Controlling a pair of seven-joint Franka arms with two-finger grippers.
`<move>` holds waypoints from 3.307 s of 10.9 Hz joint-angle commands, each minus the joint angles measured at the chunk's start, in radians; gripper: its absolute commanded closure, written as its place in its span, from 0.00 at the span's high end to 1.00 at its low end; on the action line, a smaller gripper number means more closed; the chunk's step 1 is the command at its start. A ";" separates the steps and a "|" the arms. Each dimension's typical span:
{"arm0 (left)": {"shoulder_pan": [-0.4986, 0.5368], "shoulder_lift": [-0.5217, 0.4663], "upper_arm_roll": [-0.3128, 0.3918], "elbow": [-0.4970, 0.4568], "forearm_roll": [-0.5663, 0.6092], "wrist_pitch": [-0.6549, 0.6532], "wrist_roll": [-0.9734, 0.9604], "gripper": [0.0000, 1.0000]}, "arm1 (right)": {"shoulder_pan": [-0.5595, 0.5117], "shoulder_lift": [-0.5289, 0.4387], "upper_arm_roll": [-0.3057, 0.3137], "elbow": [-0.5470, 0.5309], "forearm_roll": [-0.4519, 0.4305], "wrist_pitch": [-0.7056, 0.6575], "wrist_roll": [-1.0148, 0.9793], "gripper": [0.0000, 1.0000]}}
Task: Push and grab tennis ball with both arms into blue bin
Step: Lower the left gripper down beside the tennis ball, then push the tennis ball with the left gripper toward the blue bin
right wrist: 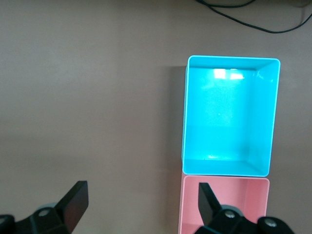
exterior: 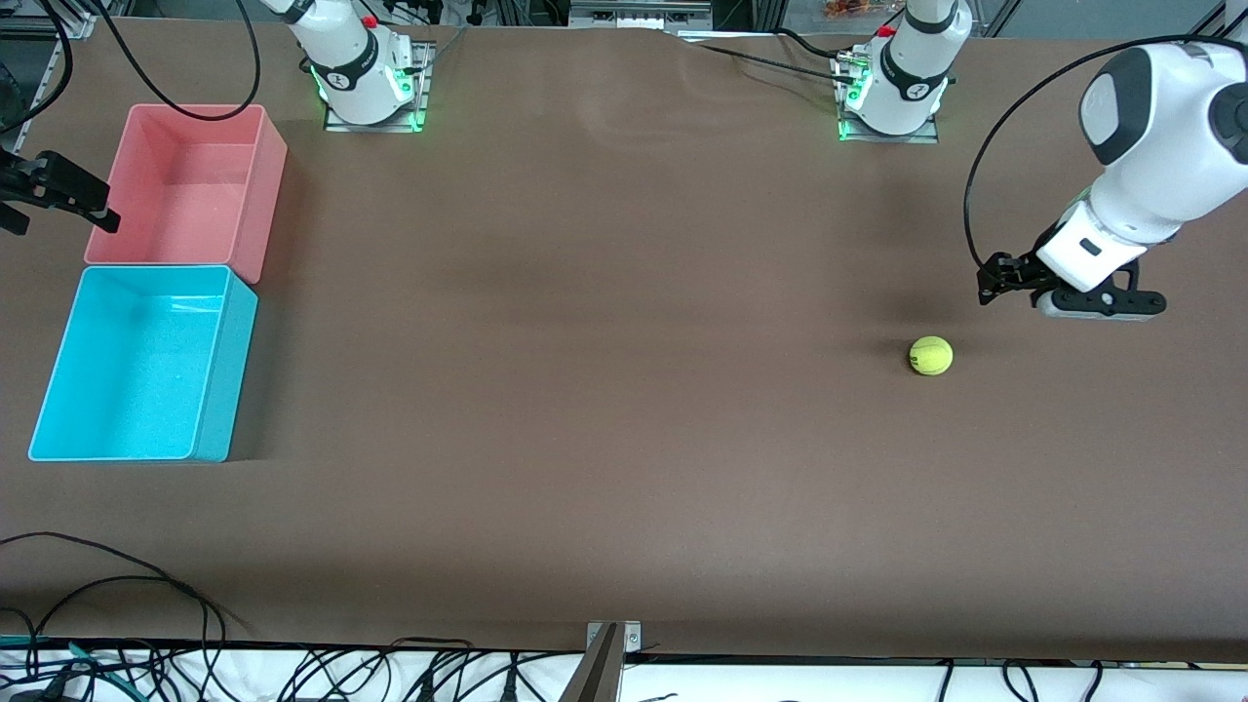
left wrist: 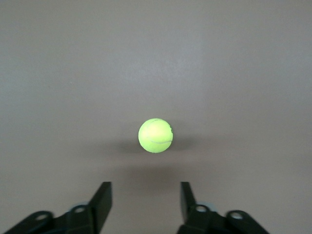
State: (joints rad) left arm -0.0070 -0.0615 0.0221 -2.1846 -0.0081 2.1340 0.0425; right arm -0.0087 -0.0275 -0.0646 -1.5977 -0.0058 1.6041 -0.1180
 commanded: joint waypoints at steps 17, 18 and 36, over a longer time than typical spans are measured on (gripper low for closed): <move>0.093 0.290 0.006 -0.035 0.051 0.286 1.428 0.00 | 0.003 0.008 -0.006 0.018 0.012 -0.038 0.001 1.00; 0.097 0.313 0.006 -0.027 0.048 0.302 1.448 0.00 | 0.003 0.008 -0.004 0.018 0.010 -0.038 0.001 1.00; 0.085 0.526 -0.100 0.048 -0.245 0.313 1.445 0.00 | 0.001 0.017 0.006 0.015 -0.002 -0.038 0.003 1.00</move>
State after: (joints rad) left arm 0.0926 0.4517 -0.0045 -2.1494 -0.0877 2.4577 1.5395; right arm -0.0068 -0.0129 -0.0591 -1.5962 -0.0061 1.5824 -0.1173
